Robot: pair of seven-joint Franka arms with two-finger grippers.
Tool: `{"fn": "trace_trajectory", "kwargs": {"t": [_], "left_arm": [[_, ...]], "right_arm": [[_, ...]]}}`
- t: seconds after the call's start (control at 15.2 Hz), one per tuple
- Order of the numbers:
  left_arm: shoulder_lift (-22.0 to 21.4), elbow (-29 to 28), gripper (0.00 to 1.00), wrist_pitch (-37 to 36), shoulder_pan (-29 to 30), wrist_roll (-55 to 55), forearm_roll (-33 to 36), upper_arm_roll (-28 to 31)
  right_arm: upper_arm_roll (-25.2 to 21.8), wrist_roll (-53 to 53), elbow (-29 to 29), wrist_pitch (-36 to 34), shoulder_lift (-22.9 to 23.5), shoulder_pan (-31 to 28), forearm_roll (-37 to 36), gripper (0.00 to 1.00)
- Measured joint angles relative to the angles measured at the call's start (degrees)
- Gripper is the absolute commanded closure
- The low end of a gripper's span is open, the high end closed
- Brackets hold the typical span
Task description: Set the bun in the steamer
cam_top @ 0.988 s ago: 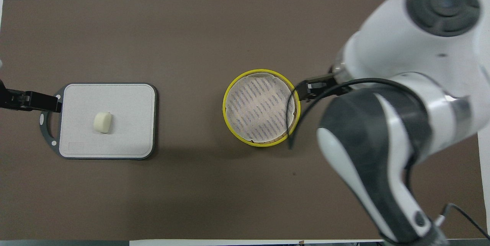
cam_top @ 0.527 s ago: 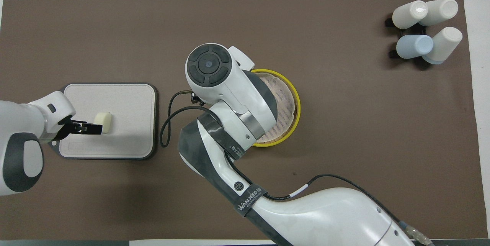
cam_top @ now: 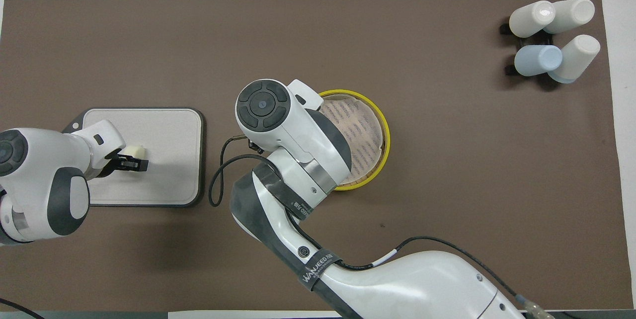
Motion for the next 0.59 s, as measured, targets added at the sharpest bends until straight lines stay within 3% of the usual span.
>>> {"fn": "trace_trajectory", "kwargs": {"t": [0.13, 0.4, 0.59], "left_arm": [[0.0, 0.03, 0.7, 0.08, 0.0, 0.0, 0.0, 0.0], [0.01, 0.67, 0.7, -0.36, 0.0, 0.0, -0.07, 0.0], [0.01, 6.28, 0.7, -8.05, -0.47, -0.76, -3.26, -0.19]], "right_arm": [[0.0, 0.0, -1.14, -0.14, -0.56, 0.5, -0.03, 0.98], [-0.3, -3.54, -1.37, -2.16, -1.12, 0.41, -0.2, 1.0], [-0.94, -5.49, 1.42, -9.4, -1.3, -0.12, -2.06, 1.0]]}}
